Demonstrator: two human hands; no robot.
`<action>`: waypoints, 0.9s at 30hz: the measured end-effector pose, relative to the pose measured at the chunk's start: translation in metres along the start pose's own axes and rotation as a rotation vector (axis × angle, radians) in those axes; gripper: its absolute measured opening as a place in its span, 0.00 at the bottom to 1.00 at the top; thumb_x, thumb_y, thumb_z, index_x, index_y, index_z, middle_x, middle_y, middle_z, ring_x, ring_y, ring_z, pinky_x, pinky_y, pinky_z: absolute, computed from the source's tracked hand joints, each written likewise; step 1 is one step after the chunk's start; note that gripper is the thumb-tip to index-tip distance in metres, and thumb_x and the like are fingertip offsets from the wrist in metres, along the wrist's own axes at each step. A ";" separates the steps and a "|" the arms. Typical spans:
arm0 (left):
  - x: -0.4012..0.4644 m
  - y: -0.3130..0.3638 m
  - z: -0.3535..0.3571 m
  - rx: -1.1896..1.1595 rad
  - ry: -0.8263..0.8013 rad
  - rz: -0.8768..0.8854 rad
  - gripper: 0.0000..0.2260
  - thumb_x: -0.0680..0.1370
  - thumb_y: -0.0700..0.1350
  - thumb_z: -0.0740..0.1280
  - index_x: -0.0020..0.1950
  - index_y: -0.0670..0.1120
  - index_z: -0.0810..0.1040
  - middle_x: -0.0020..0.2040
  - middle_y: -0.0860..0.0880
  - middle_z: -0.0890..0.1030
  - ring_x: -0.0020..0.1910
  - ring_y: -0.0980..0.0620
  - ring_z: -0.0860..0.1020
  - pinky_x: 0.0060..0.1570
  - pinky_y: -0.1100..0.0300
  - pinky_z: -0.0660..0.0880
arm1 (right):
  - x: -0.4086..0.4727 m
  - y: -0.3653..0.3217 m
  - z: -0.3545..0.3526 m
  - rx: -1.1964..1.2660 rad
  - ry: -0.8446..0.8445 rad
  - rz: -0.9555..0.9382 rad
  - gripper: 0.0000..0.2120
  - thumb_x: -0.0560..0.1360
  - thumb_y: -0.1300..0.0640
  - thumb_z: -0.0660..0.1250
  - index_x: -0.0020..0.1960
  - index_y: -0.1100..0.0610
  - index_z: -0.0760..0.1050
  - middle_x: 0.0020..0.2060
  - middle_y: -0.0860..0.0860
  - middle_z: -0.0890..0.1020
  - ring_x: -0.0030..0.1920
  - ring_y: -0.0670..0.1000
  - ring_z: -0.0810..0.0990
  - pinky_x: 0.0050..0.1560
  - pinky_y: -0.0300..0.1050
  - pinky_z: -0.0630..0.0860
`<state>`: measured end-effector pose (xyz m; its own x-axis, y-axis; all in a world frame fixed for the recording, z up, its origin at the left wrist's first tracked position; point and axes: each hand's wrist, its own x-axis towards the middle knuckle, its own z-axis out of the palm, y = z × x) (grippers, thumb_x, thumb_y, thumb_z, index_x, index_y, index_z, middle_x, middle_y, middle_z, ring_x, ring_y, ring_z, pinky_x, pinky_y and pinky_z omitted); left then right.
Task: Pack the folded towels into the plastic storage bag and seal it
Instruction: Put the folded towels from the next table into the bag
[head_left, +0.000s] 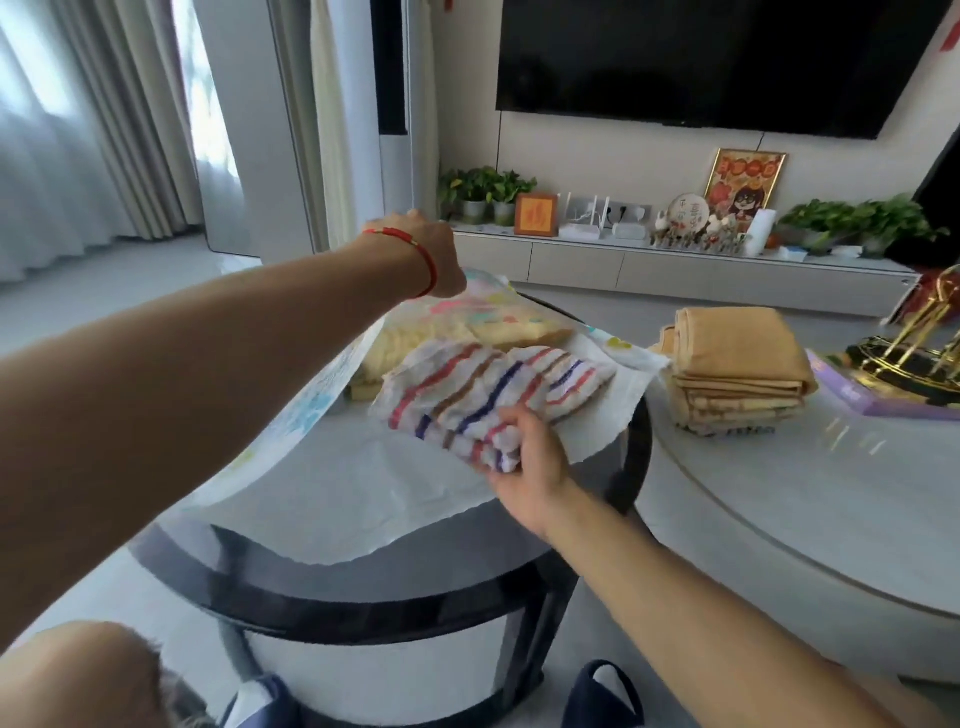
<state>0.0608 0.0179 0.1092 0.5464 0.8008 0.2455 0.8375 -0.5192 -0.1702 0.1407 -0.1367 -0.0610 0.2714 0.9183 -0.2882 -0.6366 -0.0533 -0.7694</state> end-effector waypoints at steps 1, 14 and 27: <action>-0.001 -0.002 -0.001 0.002 0.002 -0.002 0.12 0.76 0.56 0.64 0.49 0.48 0.71 0.44 0.45 0.72 0.36 0.45 0.71 0.36 0.53 0.68 | 0.001 0.016 0.008 -0.083 0.009 0.042 0.11 0.83 0.58 0.61 0.60 0.60 0.79 0.55 0.61 0.85 0.59 0.64 0.83 0.62 0.60 0.80; -0.007 -0.004 0.013 0.037 0.047 0.105 0.12 0.77 0.59 0.62 0.47 0.50 0.70 0.43 0.47 0.72 0.38 0.44 0.72 0.38 0.55 0.67 | 0.087 0.038 -0.017 -1.944 -0.200 -0.296 0.28 0.84 0.40 0.50 0.83 0.39 0.52 0.84 0.49 0.46 0.83 0.55 0.40 0.81 0.62 0.39; -0.005 -0.004 0.021 0.045 0.059 0.126 0.15 0.79 0.59 0.60 0.42 0.49 0.70 0.35 0.49 0.70 0.31 0.49 0.69 0.35 0.56 0.66 | 0.123 -0.001 -0.070 -2.083 0.383 -0.150 0.28 0.84 0.39 0.42 0.83 0.44 0.50 0.84 0.55 0.46 0.81 0.67 0.47 0.79 0.69 0.46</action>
<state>0.0544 0.0219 0.0884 0.6475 0.7107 0.2751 0.7620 -0.5993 -0.2453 0.2246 -0.0511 -0.1356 0.5005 0.8646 -0.0448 0.8624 -0.5024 -0.0616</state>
